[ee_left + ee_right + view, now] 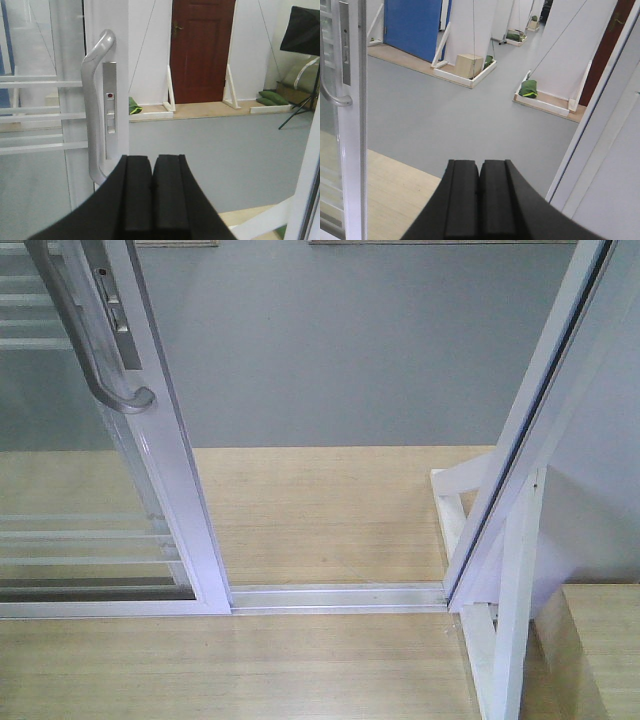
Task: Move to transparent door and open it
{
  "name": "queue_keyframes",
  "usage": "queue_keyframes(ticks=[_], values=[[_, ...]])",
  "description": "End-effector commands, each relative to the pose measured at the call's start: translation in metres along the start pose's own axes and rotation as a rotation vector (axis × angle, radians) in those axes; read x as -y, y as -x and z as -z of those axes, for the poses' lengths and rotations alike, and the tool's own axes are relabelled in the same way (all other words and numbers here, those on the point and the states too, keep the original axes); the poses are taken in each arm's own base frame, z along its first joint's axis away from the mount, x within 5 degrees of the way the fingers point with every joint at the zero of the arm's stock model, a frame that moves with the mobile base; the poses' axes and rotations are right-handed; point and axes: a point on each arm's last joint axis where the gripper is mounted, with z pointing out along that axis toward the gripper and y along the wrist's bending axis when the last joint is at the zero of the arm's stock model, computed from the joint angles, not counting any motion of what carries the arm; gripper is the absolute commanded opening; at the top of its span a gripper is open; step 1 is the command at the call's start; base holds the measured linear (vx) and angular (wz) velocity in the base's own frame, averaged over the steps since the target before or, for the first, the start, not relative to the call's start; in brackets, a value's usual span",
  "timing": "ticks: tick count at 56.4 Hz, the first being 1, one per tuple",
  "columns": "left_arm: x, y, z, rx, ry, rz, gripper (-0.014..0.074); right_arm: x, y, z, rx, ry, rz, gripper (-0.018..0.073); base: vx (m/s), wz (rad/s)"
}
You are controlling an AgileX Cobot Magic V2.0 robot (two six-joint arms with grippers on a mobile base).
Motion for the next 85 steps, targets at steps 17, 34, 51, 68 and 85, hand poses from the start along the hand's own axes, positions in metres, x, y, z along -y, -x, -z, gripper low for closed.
queue_keyframes(ticks=[17,34,51,68,85], values=[[-0.003,-0.082,0.006,0.061,0.025,-0.059,0.0002,0.003,0.015,0.002,0.099,-0.022,0.004,-0.0004,0.0,0.0],[-0.002,-0.096,0.005,-0.03,0.012,-0.049,0.0002,0.003,0.015,0.002,0.099,-0.022,0.005,-0.0004,0.0,0.0],[-0.002,-0.097,0.004,-0.037,0.011,-0.049,0.0002,0.003,0.015,0.002,0.099,-0.022,0.005,-0.0004,0.0,0.0],[-0.002,-0.097,0.004,-0.037,0.011,-0.049,0.0002,0.003,0.015,0.002,0.099,-0.022,0.005,-0.0004,0.0,0.0],[-0.002,-0.097,0.004,-0.037,0.011,-0.049,0.0002,0.003,0.015,0.002,0.099,-0.022,0.005,-0.0004,0.0,0.0]])
